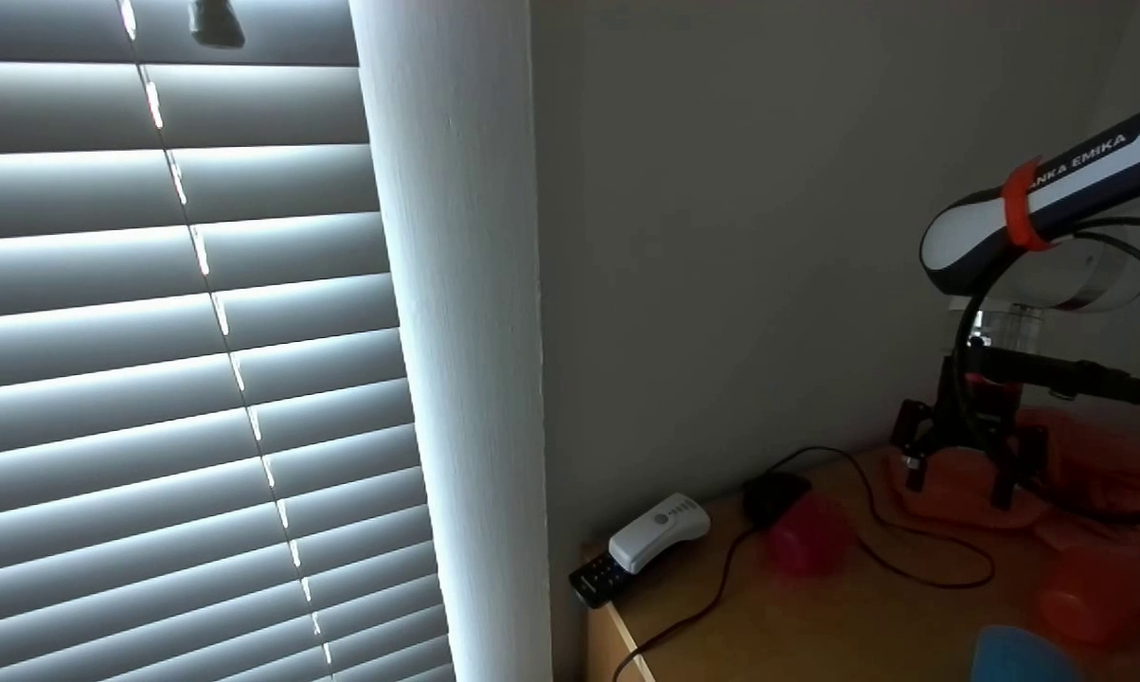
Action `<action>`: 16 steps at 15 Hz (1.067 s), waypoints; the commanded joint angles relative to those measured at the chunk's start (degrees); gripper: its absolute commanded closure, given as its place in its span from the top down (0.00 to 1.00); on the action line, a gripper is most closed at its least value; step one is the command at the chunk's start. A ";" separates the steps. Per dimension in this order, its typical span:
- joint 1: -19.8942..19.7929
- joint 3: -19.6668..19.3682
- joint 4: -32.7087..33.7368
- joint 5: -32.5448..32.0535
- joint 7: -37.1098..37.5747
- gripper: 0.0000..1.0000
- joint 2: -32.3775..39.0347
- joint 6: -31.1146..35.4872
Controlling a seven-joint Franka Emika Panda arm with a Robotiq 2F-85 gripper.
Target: Lay the three cups on their side
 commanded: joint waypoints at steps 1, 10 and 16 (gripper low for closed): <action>0.95 -0.89 -10.82 -1.74 1.22 1.00 -8.85 4.38; 4.63 -2.22 -18.36 -9.83 15.69 1.00 -22.73 4.97; 4.72 -1.55 -16.34 -11.01 19.59 1.00 -23.28 3.33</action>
